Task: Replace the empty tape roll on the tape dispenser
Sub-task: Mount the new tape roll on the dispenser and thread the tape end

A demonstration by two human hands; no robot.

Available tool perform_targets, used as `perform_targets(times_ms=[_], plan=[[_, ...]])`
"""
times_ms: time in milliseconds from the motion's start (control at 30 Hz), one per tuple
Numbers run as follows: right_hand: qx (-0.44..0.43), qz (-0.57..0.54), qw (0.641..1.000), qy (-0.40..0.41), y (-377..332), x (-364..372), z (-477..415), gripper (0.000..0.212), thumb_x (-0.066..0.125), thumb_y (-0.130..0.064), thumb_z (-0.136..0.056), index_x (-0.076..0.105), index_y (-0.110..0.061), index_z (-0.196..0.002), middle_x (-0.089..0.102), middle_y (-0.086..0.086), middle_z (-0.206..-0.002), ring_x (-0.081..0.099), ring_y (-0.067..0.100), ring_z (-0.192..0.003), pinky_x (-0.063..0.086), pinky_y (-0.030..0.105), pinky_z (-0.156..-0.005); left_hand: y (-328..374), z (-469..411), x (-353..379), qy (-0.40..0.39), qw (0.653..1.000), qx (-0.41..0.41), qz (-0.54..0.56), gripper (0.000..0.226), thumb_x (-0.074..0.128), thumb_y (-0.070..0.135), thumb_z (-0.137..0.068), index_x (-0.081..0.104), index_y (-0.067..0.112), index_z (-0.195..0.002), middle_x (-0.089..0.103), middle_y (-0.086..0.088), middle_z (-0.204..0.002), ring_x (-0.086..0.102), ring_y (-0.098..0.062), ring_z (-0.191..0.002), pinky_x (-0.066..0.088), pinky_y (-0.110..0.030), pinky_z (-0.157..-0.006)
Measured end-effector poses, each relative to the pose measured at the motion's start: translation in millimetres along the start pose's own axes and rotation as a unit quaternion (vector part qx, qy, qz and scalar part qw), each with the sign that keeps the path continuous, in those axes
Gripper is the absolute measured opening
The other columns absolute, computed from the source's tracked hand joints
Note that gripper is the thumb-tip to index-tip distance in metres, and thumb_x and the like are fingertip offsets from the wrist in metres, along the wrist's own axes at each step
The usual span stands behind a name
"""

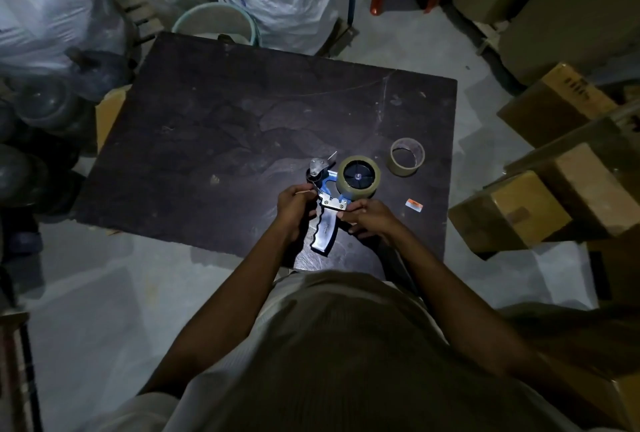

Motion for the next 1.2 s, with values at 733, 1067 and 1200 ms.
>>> perform_targets(times_ms=[733, 1067, 1200], plan=[[-0.139, 0.274, 0.921, 0.239, -50.4, -40.5, -9.4, 0.045, 0.080, -0.019, -0.071, 0.069, -0.029, -0.113, 0.057, 0.010, -0.120, 0.057, 0.026, -0.111, 0.053, 0.039, -0.096, 68.8, 12.8, 92.4, 0.003, 0.610, 0.360, -0.706, 0.026, 0.057, 0.030, -0.090, 0.075, 0.013, -0.098, 0.069, -0.009, -0.109, 0.048, -0.028, -0.116, 0.035, -0.037, -0.091], [-0.129, 0.362, 0.912, 0.142, -73.1, -18.8, -29.0, 0.104, 0.084, -0.032, -0.074, 0.020, -0.032, -0.156, 0.015, 0.013, -0.160, 0.017, 0.042, -0.146, 0.037, 0.057, -0.111, 72.0, 11.9, 70.9, 0.039, 0.686, 0.384, -0.616, 0.046, 0.051, 0.031, -0.078, 0.069, 0.017, -0.118, 0.064, -0.006, -0.106, 0.047, -0.029, -0.107, 0.029, -0.036, -0.086], [-0.140, 0.378, 0.897, 0.180, -82.4, -28.5, -24.5, 0.102, 0.089, -0.030, -0.068, 0.033, -0.024, -0.153, 0.030, 0.010, -0.151, 0.030, 0.039, -0.136, 0.047, 0.049, -0.099, 65.3, -3.0, 57.6, 0.051, 0.659, 0.355, -0.661, 0.026, 0.068, 0.022, -0.076, 0.076, 0.019, -0.100, 0.065, -0.009, -0.099, 0.052, -0.030, -0.101, 0.036, -0.036, -0.083]])
Point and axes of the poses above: each hand's wrist, its own z-axis away from the middle knuckle, its own x-axis out of the palm, y = z × x, the point moved 7 cm from there along -z, towards the middle knuckle
